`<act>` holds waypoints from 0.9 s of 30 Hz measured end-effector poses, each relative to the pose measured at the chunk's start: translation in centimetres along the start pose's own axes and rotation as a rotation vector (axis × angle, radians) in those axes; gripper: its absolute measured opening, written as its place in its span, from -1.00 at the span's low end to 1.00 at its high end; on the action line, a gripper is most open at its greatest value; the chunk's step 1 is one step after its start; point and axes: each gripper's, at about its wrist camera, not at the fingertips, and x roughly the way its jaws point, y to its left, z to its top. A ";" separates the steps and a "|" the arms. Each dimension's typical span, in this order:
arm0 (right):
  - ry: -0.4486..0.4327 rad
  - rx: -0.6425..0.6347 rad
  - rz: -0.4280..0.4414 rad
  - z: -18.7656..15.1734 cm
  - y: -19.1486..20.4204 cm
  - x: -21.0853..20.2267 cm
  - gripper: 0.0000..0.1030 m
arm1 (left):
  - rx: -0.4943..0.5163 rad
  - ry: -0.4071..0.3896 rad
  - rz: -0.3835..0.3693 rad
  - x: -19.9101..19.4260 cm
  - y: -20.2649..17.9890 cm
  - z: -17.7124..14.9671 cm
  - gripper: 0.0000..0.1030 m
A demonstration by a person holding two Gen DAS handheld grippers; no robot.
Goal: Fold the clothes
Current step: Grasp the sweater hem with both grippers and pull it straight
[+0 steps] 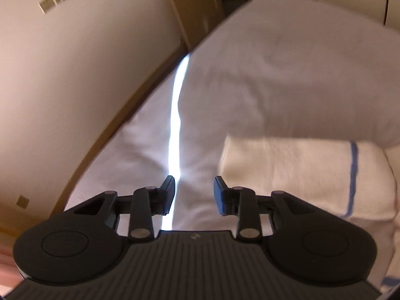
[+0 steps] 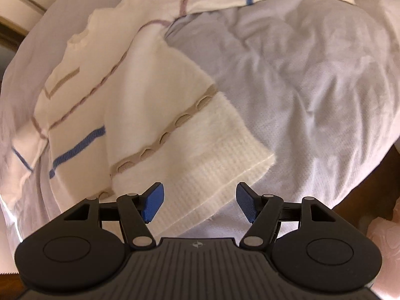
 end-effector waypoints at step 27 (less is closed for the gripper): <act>-0.037 -0.309 0.085 2.9 -5.3 6.8 0.06 | -0.065 0.474 -0.641 -5.3 -17.5 -31.0 0.05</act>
